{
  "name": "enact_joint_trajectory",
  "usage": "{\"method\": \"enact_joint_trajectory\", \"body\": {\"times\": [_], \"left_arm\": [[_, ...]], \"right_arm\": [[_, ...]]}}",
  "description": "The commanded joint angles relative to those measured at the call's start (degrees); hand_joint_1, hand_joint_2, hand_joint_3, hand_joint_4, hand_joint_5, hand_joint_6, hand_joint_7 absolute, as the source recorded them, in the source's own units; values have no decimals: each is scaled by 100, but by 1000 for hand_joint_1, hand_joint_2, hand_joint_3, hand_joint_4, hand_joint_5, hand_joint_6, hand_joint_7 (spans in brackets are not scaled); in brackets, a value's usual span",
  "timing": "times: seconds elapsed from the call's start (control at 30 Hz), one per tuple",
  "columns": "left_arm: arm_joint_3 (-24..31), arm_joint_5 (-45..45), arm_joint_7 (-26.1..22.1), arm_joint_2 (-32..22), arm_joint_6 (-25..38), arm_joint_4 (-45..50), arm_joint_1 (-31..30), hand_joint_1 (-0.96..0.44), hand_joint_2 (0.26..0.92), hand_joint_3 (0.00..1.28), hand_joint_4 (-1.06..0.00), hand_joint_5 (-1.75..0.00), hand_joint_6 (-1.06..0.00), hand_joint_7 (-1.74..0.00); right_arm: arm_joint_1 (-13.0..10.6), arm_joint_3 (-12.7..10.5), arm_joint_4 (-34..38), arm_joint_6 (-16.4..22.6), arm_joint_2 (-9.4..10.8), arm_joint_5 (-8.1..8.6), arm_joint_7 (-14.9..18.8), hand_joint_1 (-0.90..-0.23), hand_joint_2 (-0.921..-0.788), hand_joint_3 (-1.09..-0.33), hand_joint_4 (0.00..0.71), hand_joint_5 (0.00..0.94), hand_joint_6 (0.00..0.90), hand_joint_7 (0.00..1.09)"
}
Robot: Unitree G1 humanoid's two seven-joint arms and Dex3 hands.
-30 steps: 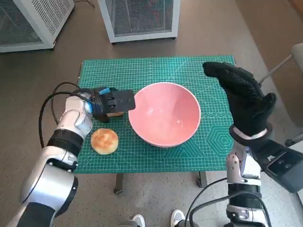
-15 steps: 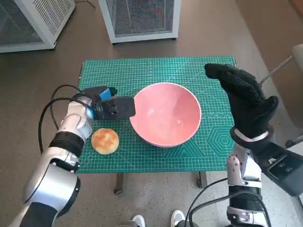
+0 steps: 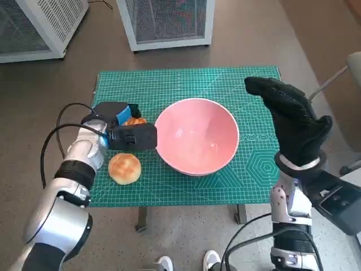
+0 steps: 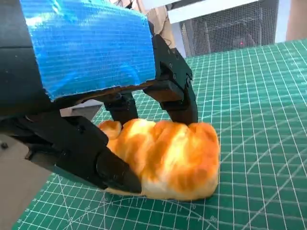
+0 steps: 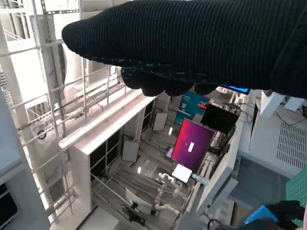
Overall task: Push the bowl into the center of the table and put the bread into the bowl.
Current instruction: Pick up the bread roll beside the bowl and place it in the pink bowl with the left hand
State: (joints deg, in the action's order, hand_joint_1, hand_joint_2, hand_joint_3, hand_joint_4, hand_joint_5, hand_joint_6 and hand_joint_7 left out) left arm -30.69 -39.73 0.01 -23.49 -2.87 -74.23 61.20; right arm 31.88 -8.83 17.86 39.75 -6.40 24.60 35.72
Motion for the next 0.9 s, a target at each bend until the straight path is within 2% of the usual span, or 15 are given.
{"method": "enact_joint_trajectory", "body": {"times": [0.03,0.3,0.47,0.6,0.9], "left_arm": [[169,126,-24,-193,-12,167,104,1,920,63,-649,-1296,-694,-1008],[556,379,-29,-456,-89,919,111,1,920,71,-649,-1259,-667,-1070],[855,511,-102,-702,-74,2130,-184,1,920,64,-652,-1221,-674,-1099],[1194,621,-228,-855,134,3600,-564,1,920,58,-660,-1196,-676,-1112],[1656,613,-422,-810,400,6042,-1293,2,920,47,-713,-1120,-648,-1163]], "right_arm": [[-163,36,-69,-116,18,15,-29,-534,-921,-516,352,4,83,634],[-200,62,-173,-205,11,63,10,-534,-921,-519,360,7,84,632],[-211,69,-201,-262,-7,106,49,-533,-921,-521,361,7,83,630],[-200,77,-165,-291,0,161,106,-534,-921,-521,362,7,80,627],[-216,91,-165,-320,13,193,159,-530,-921,-521,365,7,76,621]]}}
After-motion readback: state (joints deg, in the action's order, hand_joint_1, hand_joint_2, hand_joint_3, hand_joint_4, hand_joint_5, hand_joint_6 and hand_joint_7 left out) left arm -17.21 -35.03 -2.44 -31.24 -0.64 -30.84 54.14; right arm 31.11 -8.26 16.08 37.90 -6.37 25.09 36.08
